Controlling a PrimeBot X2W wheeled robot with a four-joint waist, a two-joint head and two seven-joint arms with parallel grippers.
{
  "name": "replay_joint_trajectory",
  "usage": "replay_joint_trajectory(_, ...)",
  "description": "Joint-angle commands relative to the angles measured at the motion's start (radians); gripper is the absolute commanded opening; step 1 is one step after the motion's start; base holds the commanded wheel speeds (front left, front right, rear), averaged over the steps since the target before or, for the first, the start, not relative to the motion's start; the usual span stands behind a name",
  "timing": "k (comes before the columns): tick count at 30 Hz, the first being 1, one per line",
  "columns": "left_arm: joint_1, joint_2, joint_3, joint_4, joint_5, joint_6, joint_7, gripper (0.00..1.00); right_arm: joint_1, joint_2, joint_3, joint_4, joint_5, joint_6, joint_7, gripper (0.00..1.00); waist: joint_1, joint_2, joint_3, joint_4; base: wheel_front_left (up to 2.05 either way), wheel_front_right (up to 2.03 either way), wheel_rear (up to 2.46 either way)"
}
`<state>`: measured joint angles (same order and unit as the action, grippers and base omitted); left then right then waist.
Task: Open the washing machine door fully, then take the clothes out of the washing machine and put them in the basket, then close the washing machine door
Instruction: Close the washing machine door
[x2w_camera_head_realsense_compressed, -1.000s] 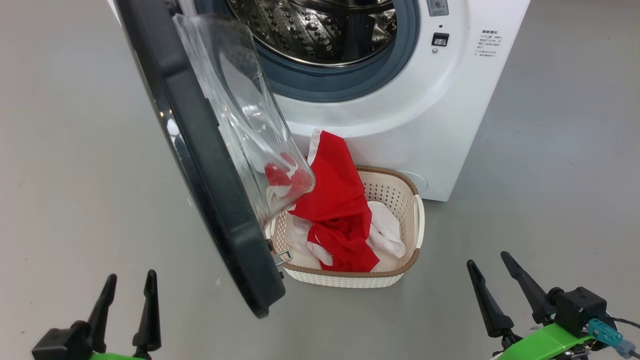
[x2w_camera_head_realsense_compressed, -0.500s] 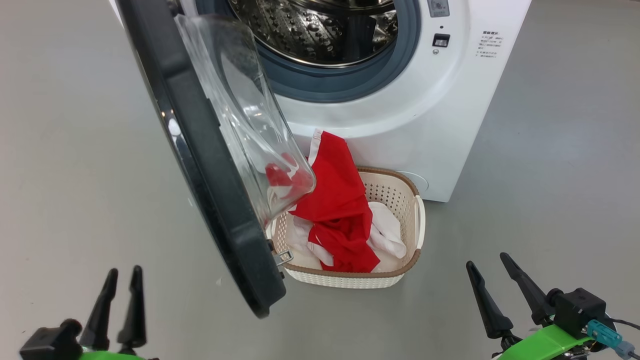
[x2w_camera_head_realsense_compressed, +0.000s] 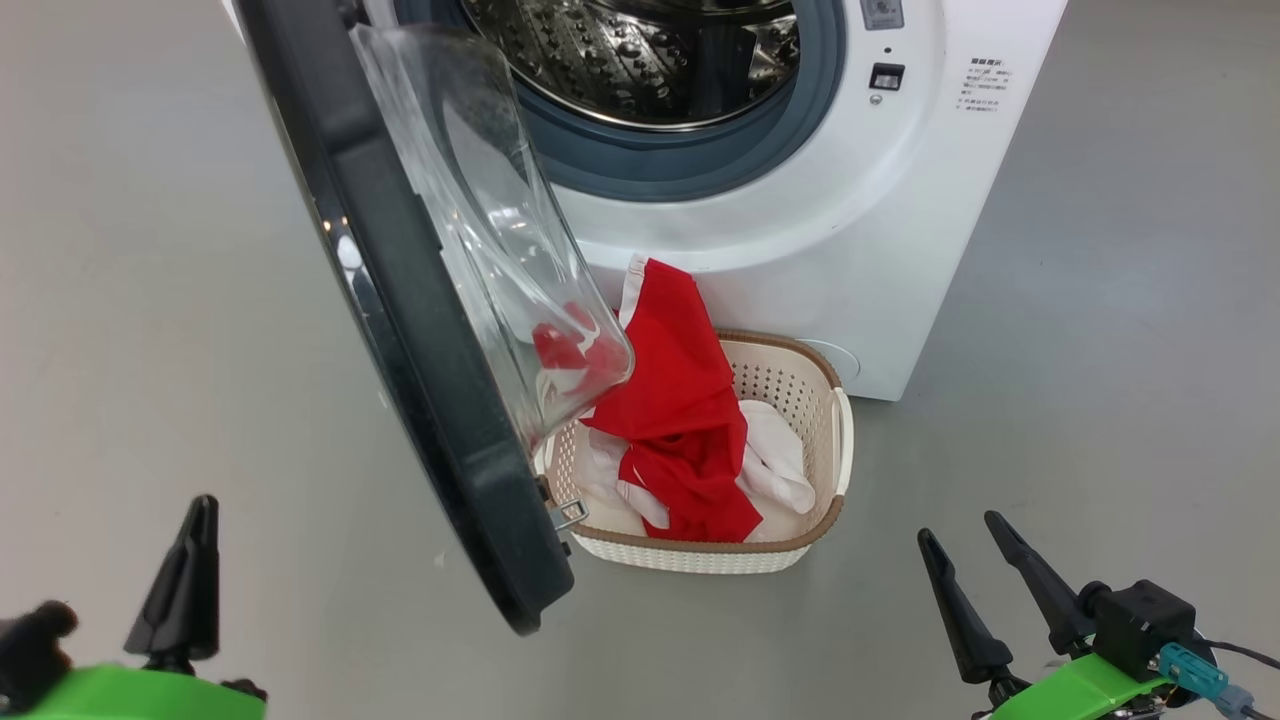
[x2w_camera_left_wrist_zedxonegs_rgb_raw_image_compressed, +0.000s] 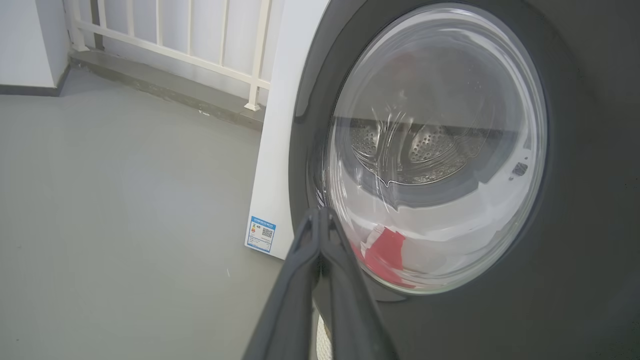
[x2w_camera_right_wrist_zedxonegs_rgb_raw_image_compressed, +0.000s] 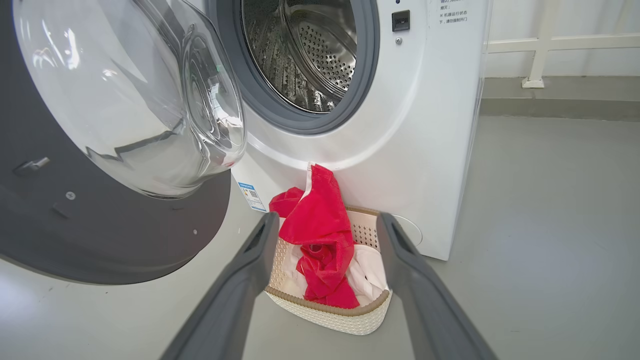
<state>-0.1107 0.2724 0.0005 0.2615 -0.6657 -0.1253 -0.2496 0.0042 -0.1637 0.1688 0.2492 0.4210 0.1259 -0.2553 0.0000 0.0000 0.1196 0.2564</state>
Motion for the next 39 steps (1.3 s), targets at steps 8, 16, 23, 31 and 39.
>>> replay_joint_trajectory(8,-0.148,0.243,-0.051,-0.026,-0.462,-0.005,0.062,0.0,-0.017,-0.011,0.026,-0.02,-0.002,0.005,-0.006,1.0,0.0,0.0,0.021,0.002,0.0,0.0,0.0)
replay_joint_trajectory(16,-0.207,0.348,-0.06,-0.087,-0.773,-0.005,0.205,0.0,-0.025,-0.011,0.025,-0.021,0.0,0.005,-0.006,1.0,0.0,0.0,0.038,0.0,0.0,0.0,0.0)
replay_joint_trajectory(23,-0.261,0.405,-0.034,-0.114,-0.937,-0.005,0.353,0.0,-0.039,-0.015,0.023,-0.022,-0.001,0.005,-0.006,1.0,0.0,0.0,0.058,-0.002,0.0,0.0,0.0)
replay_joint_trajectory(31,-0.304,0.42,-0.016,-0.148,-1.022,-0.005,0.517,0.0,-0.048,-0.019,0.02,-0.025,-0.001,0.005,-0.006,1.0,0.0,0.0,0.073,-0.011,0.0,0.0,0.0)
replay_joint_trajectory(39,-0.332,0.387,0.018,-0.195,-1.104,-0.005,0.673,0.0,-0.056,-0.016,0.017,-0.026,-0.001,0.005,-0.006,1.0,0.0,0.0,0.082,-0.02,0.0,0.0,0.0)
